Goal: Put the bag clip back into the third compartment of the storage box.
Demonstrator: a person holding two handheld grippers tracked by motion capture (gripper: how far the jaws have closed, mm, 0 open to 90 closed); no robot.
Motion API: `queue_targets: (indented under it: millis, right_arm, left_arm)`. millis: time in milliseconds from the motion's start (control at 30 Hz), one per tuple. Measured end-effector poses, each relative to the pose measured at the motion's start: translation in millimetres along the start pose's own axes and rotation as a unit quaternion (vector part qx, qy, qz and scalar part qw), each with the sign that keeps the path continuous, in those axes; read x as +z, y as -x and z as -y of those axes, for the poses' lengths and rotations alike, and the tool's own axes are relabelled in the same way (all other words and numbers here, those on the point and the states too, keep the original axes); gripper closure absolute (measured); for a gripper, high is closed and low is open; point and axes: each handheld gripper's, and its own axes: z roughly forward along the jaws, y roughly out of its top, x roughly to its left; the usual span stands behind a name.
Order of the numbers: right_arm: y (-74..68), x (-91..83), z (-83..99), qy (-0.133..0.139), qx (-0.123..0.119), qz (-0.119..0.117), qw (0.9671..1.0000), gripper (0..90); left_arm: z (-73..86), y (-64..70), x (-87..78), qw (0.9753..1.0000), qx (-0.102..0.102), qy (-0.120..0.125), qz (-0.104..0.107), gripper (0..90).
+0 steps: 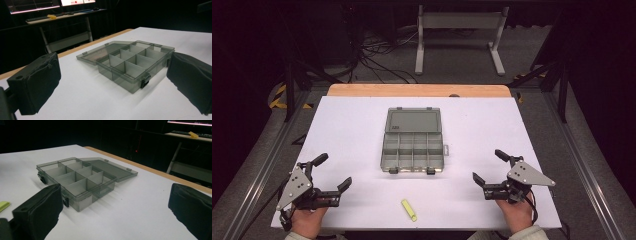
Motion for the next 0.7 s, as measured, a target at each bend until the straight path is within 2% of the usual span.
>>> queue_targets:
  millis: [133, 267, 533, 633, 700]
  right_arm:
    - [1.0, 0.4, 0.8, -0.008, 0.012, -0.006, 0.9999, 0.5]
    - [0.7, 0.3, -0.2, -0.012, 0.014, -0.007, 0.9998, 0.6]
    - [-1.0, 0.7, -2.0, -0.012, 0.010, -0.016, 0.9997, 0.9]
    - [-4.9, 1.3, -4.3, -0.002, 0.007, -0.034, 0.9994, 0.9]
    - [-7.7, 2.9, -6.5, -0.008, 0.004, -0.039, 0.9992, 0.9]
  left_arm:
    - [-0.3, 0.0, -0.7, 1.0000, 0.001, 0.006, 0.007, 0.0]
    - [-0.5, -1.0, -0.9, 0.9999, 0.002, 0.008, 0.013, 0.0]
    - [-1.1, -1.5, -2.0, 0.9999, 0.001, 0.007, 0.008, 0.0]
    - [-1.4, -1.6, -2.5, 0.9999, 0.003, 0.006, 0.009, 0.0]
    - [-1.4, -1.6, -2.4, 0.9999, 0.003, 0.006, 0.009, 0.0]
